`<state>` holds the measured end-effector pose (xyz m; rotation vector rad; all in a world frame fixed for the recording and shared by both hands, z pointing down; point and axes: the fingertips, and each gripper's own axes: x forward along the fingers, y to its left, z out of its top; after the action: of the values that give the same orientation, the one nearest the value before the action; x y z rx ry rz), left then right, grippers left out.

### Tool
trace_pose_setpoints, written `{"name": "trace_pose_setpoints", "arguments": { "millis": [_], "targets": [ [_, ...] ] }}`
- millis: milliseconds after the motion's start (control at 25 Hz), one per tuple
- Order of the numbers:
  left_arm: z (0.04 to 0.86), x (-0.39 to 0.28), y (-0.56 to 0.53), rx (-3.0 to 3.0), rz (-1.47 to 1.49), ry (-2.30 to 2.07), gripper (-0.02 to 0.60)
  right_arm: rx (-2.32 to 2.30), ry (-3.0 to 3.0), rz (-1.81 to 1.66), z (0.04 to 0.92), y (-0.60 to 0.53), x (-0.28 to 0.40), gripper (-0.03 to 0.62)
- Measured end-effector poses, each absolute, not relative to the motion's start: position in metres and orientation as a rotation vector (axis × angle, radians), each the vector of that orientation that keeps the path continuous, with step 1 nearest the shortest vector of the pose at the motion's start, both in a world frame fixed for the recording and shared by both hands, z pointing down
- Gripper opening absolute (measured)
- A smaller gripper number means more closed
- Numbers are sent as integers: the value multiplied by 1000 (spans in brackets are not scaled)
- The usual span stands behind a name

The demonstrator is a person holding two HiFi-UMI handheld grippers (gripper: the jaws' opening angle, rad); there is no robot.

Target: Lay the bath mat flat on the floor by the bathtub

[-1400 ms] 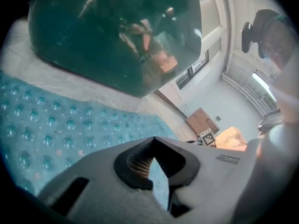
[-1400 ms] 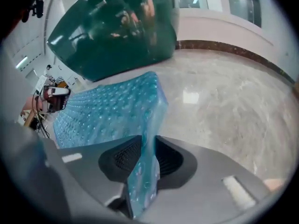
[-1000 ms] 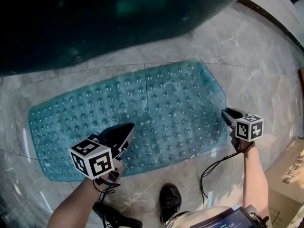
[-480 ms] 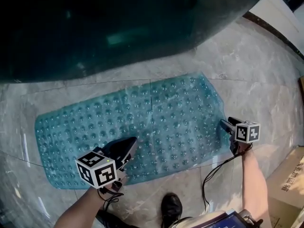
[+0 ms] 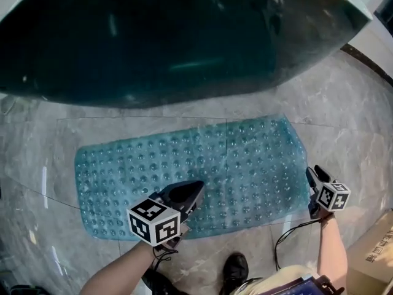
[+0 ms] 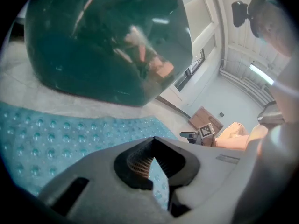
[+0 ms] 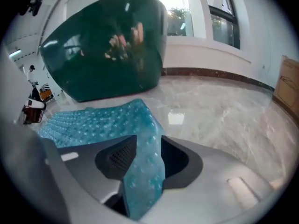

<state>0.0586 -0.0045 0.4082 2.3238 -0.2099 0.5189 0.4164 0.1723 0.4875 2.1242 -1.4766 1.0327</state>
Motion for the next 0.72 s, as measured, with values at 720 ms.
{"name": "trace_pose_setpoints", "arguments": {
  "millis": [720],
  "targets": [
    [197,-8,-116,2624,175,-908,6,1754,-2249,470,183,-78,56,8]
  ]
}}
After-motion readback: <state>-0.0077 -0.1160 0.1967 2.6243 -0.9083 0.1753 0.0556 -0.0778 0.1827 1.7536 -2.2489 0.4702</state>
